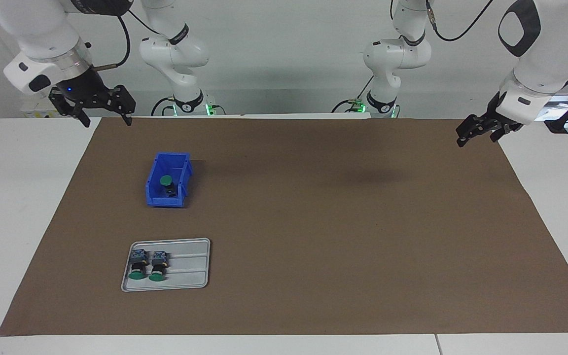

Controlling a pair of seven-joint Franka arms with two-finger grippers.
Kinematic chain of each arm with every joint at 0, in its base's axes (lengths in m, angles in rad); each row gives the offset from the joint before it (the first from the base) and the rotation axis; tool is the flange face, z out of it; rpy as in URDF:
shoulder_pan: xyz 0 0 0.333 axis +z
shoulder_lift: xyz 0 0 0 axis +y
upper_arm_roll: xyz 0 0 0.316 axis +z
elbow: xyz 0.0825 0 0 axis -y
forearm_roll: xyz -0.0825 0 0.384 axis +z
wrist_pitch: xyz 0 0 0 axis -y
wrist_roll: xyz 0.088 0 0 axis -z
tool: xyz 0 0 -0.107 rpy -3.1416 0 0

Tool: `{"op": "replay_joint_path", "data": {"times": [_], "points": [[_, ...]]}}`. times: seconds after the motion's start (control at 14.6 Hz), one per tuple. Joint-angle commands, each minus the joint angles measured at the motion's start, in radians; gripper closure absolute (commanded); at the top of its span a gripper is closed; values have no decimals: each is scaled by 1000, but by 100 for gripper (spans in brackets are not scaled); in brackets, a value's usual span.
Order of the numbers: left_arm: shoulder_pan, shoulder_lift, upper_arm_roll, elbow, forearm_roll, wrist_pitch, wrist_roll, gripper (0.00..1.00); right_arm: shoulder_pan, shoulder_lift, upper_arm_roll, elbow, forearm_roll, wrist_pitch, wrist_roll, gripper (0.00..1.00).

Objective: Place and press button with both arms

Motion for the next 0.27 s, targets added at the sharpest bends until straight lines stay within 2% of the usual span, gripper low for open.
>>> {"op": "replay_joint_path", "data": {"times": [0.0, 0.21], "points": [[-3, -19, -1, -18, 18, 0, 11, 0, 1, 3, -5, -21, 1, 21, 0, 0], [-3, -22, -1, -18, 18, 3, 11, 0, -3, 3, -5, -21, 1, 23, 0, 0]]}}
